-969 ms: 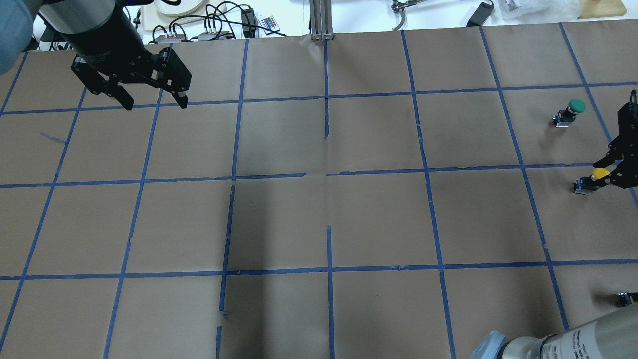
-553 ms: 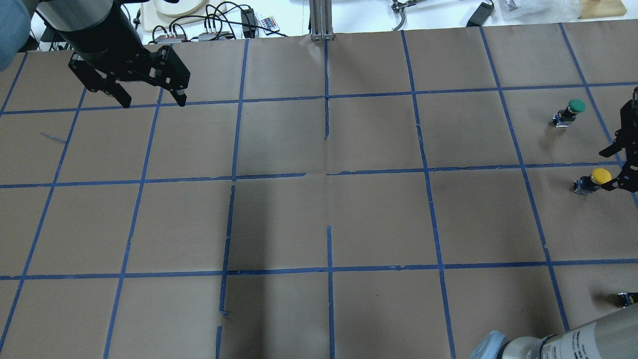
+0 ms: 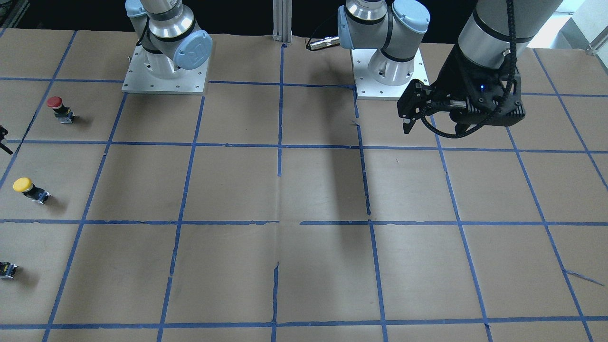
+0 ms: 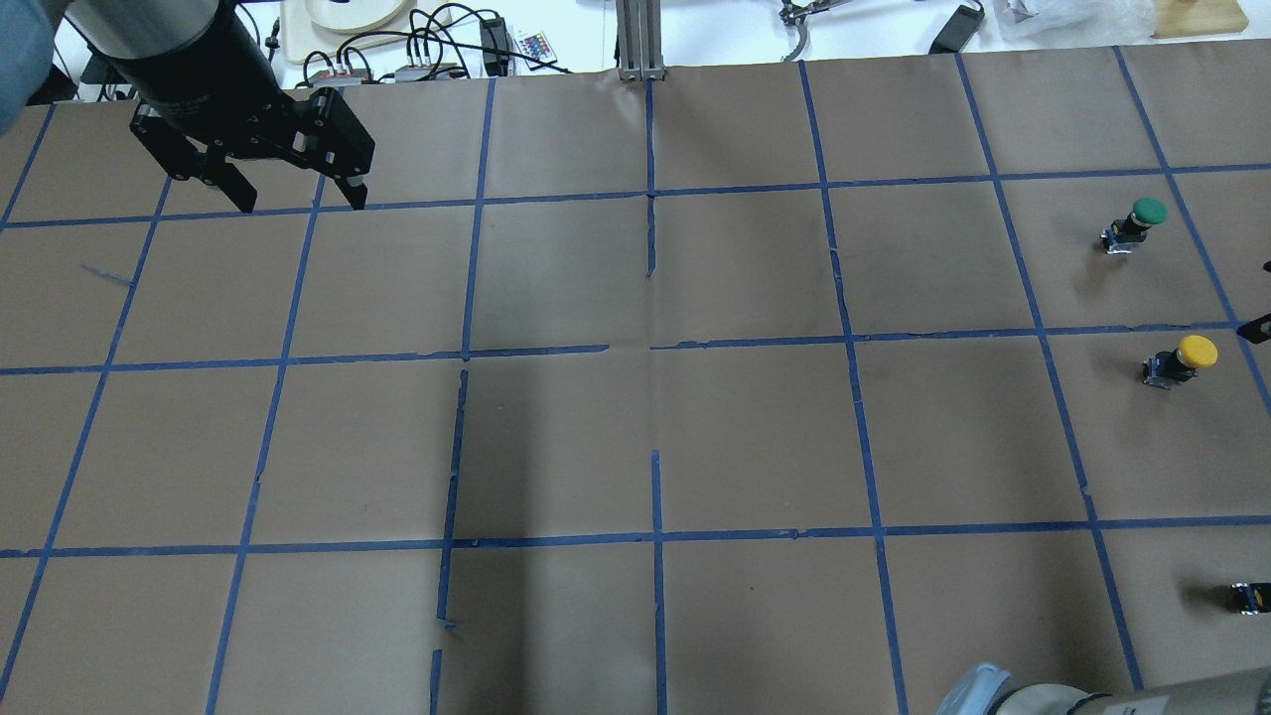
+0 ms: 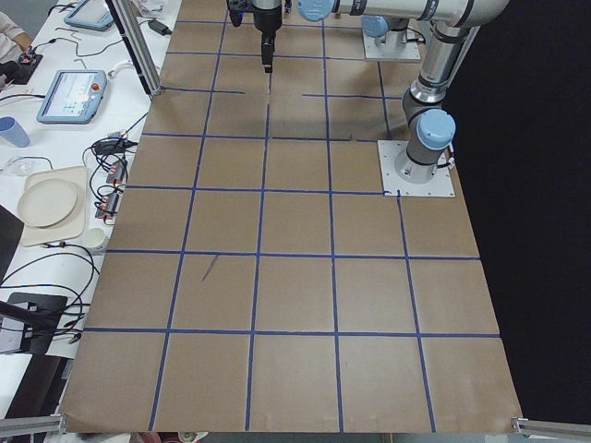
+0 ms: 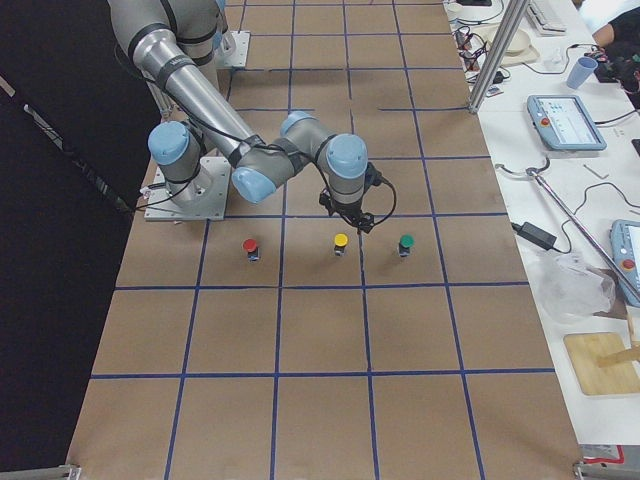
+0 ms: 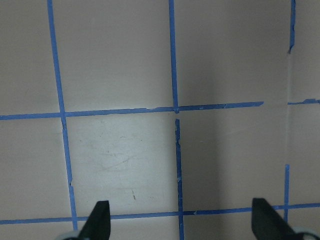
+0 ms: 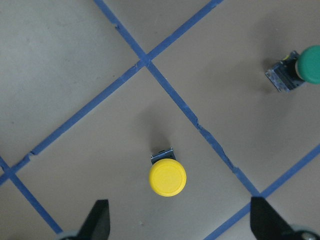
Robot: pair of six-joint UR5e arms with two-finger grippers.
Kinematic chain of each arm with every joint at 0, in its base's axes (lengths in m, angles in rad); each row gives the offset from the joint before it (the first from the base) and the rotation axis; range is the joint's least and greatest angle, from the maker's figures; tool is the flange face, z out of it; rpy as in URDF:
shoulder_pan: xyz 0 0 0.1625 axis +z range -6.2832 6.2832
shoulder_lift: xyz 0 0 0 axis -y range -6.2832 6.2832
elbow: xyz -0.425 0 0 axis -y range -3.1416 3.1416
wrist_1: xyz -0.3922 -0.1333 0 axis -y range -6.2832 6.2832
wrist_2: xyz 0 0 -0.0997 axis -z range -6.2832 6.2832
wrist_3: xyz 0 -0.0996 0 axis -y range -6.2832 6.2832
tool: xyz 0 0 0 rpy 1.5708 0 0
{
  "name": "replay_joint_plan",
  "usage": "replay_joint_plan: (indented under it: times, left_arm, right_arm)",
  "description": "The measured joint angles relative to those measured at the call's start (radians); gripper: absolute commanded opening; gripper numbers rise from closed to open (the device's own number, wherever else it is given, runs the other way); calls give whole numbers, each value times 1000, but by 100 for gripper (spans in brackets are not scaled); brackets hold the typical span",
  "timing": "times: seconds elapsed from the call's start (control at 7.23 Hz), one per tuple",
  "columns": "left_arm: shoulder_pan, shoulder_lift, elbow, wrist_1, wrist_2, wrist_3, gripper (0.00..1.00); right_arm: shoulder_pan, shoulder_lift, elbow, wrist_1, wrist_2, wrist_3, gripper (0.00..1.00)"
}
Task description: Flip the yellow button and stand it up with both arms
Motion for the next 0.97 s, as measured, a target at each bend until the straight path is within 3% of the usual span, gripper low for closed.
replay_joint_plan:
  times: [0.42, 0.69, 0.97]
  left_arm:
    - [2, 1, 0, -5, -1, 2, 100]
    - [3, 1, -2, -3, -3, 3, 100]
    - [3, 1, -6, -4, -7, 2, 100]
  right_arm:
    - [90, -132, -2, 128, -59, 641, 100]
    - [258, -215, -12, 179, -120, 1082, 100]
    - [424, -239, -88, 316, -116, 1432, 100]
